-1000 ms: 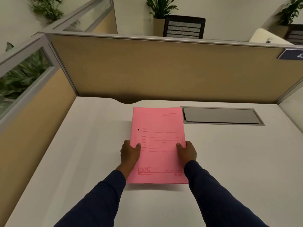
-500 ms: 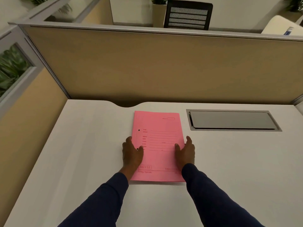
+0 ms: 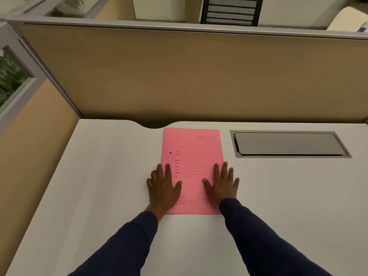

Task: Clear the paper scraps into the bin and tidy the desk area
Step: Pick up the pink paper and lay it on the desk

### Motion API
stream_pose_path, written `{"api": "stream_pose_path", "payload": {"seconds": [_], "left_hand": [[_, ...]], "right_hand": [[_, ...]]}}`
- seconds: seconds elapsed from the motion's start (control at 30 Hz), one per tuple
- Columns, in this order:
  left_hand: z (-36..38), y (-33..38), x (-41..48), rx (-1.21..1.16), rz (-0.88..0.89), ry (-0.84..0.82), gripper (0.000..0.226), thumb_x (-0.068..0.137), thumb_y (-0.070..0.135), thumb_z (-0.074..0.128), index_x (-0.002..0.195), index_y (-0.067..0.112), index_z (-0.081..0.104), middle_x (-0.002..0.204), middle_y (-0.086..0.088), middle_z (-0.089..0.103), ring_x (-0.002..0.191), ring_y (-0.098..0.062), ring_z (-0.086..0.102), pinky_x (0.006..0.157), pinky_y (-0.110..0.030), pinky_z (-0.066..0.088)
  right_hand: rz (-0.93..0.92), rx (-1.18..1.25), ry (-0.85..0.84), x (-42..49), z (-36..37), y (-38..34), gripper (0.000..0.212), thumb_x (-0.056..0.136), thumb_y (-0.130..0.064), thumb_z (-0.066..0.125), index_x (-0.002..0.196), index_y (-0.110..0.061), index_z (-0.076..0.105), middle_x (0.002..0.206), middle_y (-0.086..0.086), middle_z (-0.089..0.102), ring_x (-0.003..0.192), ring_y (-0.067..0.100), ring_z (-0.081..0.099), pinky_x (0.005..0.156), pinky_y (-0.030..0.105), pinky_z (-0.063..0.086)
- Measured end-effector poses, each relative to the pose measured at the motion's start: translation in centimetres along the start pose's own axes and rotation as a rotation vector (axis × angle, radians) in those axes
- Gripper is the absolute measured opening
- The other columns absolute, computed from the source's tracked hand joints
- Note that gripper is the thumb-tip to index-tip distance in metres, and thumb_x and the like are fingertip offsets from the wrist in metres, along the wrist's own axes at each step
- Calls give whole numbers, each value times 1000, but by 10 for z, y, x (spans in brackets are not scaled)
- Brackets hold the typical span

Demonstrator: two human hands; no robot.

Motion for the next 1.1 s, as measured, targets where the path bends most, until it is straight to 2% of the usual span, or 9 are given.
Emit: {"api": "stream_pose_path", "payload": {"seconds": [0.27, 0.43, 0.6, 0.9, 1.1], "left_hand": [[0, 1, 5, 31, 13, -47, 81, 96, 59, 40, 158, 16, 11, 161, -14, 17, 142, -33, 24, 112, -48, 27], [-4, -4, -8, -50, -8, -53, 80, 96, 57, 43, 158, 15, 13, 159, -14, 21, 141, -33, 26, 113, -47, 27], [-7, -4, -34, -116, -47, -63, 80, 95, 56, 46, 157, 15, 15, 155, -15, 24, 139, -33, 28, 111, -46, 29], [-15, 8, -121, -123, -20, -31, 79, 95, 54, 49, 156, 15, 19, 153, -15, 27, 136, -33, 30, 108, -46, 33], [-16, 17, -205, -120, -28, -13, 80, 95, 56, 47, 157, 16, 17, 159, -16, 22, 142, -34, 25, 111, -47, 31]], "right_hand": [[-15, 10, -51, 12, -12, 4, 83, 97, -62, 37, 159, -24, -4, 167, 8, -16, 154, 36, -5, 122, 59, 9], [3, 89, -32, -4, -17, 10, 86, 97, -61, 43, 159, -21, -1, 167, 13, -9, 153, 37, 8, 120, 56, 22], [0, 129, -15, -33, -16, 11, 87, 96, -60, 45, 159, -20, 1, 168, 14, -4, 152, 38, 16, 118, 55, 29], [-37, 152, -1, -120, -10, 27, 84, 98, -59, 42, 160, -19, 0, 168, 15, -1, 151, 38, 17, 117, 54, 31], [-65, 129, 33, -196, -6, 47, 83, 98, -61, 39, 160, -20, 0, 168, 14, -1, 152, 36, 16, 116, 53, 31]]}}
Point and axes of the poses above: each hand's wrist, its own x-axis towards the middle knuckle, its own z-axis out of the palm, y = z × x, the point moved 5 cm from there along x, towards the middle knuckle
